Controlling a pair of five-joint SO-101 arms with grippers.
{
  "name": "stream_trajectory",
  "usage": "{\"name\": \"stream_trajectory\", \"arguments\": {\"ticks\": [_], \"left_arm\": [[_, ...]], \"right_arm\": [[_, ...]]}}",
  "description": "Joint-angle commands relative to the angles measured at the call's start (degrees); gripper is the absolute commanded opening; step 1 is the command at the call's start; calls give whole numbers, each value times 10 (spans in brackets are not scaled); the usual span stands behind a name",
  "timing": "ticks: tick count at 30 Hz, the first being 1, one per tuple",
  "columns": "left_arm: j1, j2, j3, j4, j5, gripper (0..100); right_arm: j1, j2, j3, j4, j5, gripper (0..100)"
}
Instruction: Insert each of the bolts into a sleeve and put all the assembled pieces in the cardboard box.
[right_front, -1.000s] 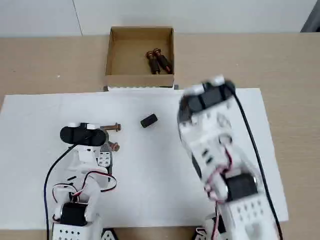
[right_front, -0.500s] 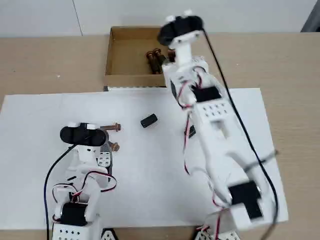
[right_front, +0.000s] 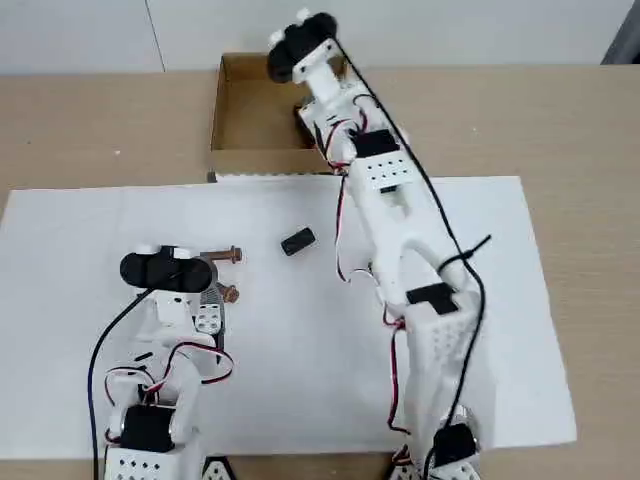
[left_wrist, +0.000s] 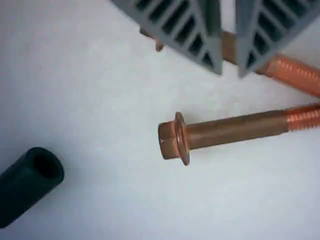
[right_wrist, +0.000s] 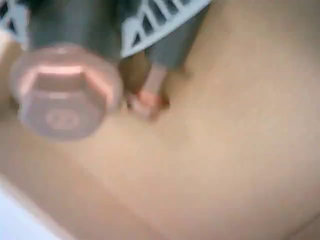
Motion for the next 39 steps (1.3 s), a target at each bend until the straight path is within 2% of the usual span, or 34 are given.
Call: {"name": "stream_trajectory", "arguments": {"ticks": [1, 4, 10, 17, 26, 30, 39], "left_arm": [[-3, -5, -2, -13, -2, 6], [-3, -5, -2, -13, -2, 6], [-3, -5, -2, -13, -2, 6], [-3, -5, -2, -12, -1, 6], [-3, -5, -2, -12, -1, 6], [-3, -5, -2, -12, -1, 6], [-3, -5, -2, -12, -1, 6]], "right_arm": [[-15, 36, -94, -46, 50, 3], [-27, 80, -117, -85, 92, 4], [-45, 106, -122, -91, 98, 10], [-51, 117, -119, -90, 98, 164], [-52, 97, -121, -91, 98, 71], [-53, 68, -121, -81, 98, 0], [-52, -41, -121, 111, 86, 2]]}}
